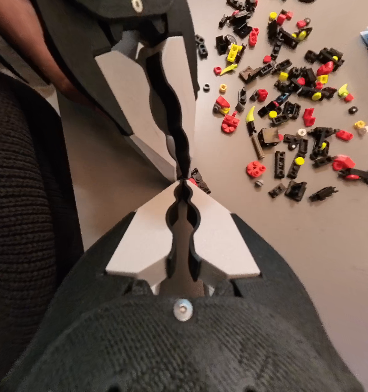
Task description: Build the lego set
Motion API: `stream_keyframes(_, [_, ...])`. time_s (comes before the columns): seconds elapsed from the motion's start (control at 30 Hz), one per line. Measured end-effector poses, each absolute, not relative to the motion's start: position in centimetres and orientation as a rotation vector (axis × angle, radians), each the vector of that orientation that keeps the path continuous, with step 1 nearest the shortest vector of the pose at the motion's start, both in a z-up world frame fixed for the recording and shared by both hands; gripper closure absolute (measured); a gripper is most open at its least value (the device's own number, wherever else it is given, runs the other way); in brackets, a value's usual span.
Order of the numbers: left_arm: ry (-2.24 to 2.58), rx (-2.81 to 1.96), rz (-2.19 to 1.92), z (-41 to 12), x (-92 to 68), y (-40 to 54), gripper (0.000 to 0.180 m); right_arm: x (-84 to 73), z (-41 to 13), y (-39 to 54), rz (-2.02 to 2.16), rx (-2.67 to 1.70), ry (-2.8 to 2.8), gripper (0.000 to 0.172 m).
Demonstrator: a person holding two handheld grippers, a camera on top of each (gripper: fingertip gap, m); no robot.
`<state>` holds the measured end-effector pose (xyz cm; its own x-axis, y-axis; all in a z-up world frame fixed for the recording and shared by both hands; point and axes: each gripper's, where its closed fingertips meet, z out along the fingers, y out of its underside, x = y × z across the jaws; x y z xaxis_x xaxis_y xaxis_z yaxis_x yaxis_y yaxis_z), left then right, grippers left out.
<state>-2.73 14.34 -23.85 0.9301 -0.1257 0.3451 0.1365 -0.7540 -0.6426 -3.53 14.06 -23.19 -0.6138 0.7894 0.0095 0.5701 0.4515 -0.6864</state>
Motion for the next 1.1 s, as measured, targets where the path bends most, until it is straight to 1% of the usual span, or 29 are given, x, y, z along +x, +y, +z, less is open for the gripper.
stream_keyframes(0.03, [-0.008, -2.376, -0.483, -23.8, -2.7, 14.4, 0.175, -3.5, -23.2, 14.1, 0.972, -1.19, -2.374, 0.172])
stream_keyframes(0.13, [-0.01, -2.371, -0.484, -23.7, -2.7, 14.4, 0.175, -3.4, -23.2, 14.2, 1.037, -1.249, -2.368, 0.172])
stream_keyframes(0.4, [-0.04, -2.364, -0.503, -23.7, -2.8, 14.5, 0.176, -3.5, -23.3, 14.2, 1.012, -1.275, -2.376, 0.172])
stream_keyframes(0.9, [-0.117, -2.383, -0.503, -23.7, -3.5, 14.4, 0.175, -4.1, -23.5, 14.1, 0.76, -1.269, -2.639, 0.172])
stream_keyframes(1.1, [-0.144, -2.376, -0.519, -23.7, -3.8, 14.3, 0.175, -4.4, -23.5, 14.0, 0.723, -1.26, -2.7, 0.172])
